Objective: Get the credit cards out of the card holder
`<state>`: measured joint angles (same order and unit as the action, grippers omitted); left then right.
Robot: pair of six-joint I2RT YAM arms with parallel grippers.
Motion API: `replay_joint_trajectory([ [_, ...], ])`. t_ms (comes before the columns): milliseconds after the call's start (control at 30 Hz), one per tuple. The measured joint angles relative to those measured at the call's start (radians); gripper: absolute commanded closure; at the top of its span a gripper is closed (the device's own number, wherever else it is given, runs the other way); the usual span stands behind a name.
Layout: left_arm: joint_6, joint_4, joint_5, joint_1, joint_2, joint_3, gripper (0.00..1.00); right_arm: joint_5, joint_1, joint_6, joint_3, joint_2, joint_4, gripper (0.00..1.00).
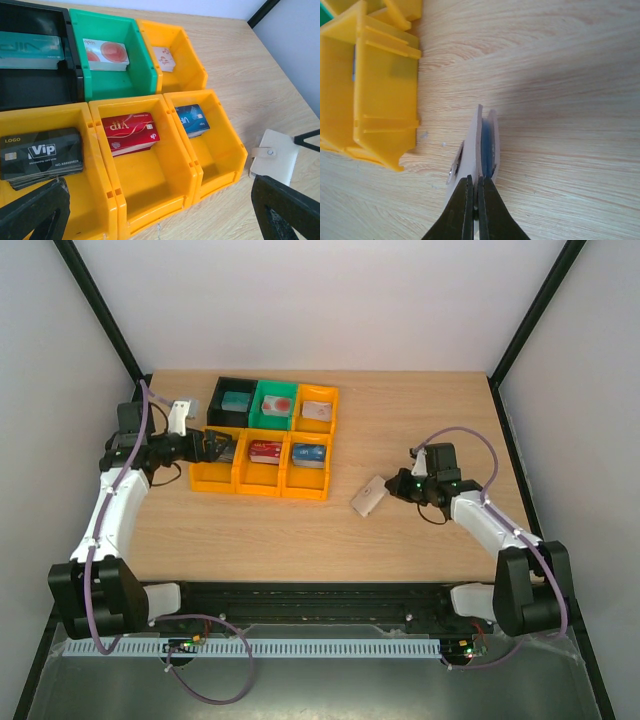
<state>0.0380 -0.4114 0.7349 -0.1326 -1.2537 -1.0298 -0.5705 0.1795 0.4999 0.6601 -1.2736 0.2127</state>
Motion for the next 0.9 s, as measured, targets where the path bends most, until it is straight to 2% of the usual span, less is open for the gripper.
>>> replay_joint_trajectory([
  [267, 0.018, -0.012, 0.043, 0.004, 0.05, 0.024, 0.0, -0.003, 0.048, -0.097, 0.149, -0.011, 0.117, 0.98],
  [467, 0.051, -0.033, 0.095, 0.024, 0.05, 0.026, 0.01, -0.032, 0.182, -0.156, 0.284, -0.02, 0.178, 0.98],
  [700, 0.166, -0.151, 0.241, 0.105, -0.007, -0.005, 0.0, -0.128, 0.339, -0.155, 0.367, -0.018, 0.118, 0.98],
  [900, 0.256, -0.253, 0.343, 0.232, -0.021, -0.091, 0.0, -0.225, 0.505, -0.167, 0.412, -0.011, -0.051, 0.98],
])
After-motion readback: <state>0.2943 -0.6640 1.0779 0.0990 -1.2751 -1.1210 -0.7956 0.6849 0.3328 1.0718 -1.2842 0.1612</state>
